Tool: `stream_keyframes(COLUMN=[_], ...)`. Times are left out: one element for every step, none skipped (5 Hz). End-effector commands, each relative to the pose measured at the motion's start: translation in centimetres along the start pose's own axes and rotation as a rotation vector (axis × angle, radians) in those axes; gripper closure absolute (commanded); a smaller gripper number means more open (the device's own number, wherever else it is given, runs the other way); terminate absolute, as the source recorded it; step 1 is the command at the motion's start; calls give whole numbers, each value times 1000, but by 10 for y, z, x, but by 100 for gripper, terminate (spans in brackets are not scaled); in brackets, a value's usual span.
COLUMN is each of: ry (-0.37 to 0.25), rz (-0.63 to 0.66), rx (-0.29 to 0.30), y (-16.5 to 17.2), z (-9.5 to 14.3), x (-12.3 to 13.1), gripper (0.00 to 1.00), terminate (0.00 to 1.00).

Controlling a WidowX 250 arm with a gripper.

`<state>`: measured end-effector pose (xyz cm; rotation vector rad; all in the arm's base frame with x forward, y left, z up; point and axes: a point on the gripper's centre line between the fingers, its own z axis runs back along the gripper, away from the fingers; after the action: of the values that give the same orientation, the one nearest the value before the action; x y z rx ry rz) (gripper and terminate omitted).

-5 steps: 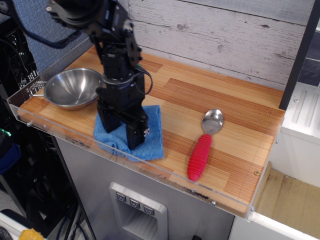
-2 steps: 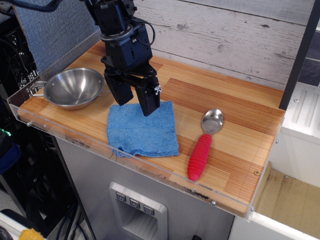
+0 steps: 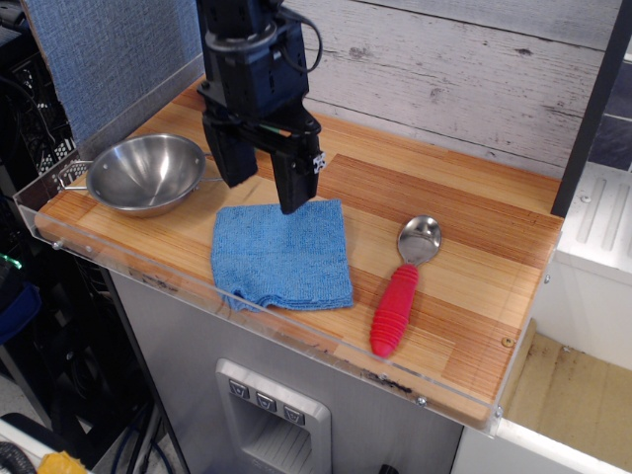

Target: Place the napkin next to the left side of the spoon.

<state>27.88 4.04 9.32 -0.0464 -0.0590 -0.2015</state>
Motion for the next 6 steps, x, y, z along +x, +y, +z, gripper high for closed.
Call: stream_keyframes(ry=[-62,-49,86,86,86,86], rz=[47,66,23,23,23,23], rx=[72,81,30,30,30,30], y=[4,11,27,27,27,27], z=[44,49,46,46,46,46], x=[4,4,3,3,3,3], gripper=[0,0,0,0,0,0], terminate=[0,0,0,0,0,0])
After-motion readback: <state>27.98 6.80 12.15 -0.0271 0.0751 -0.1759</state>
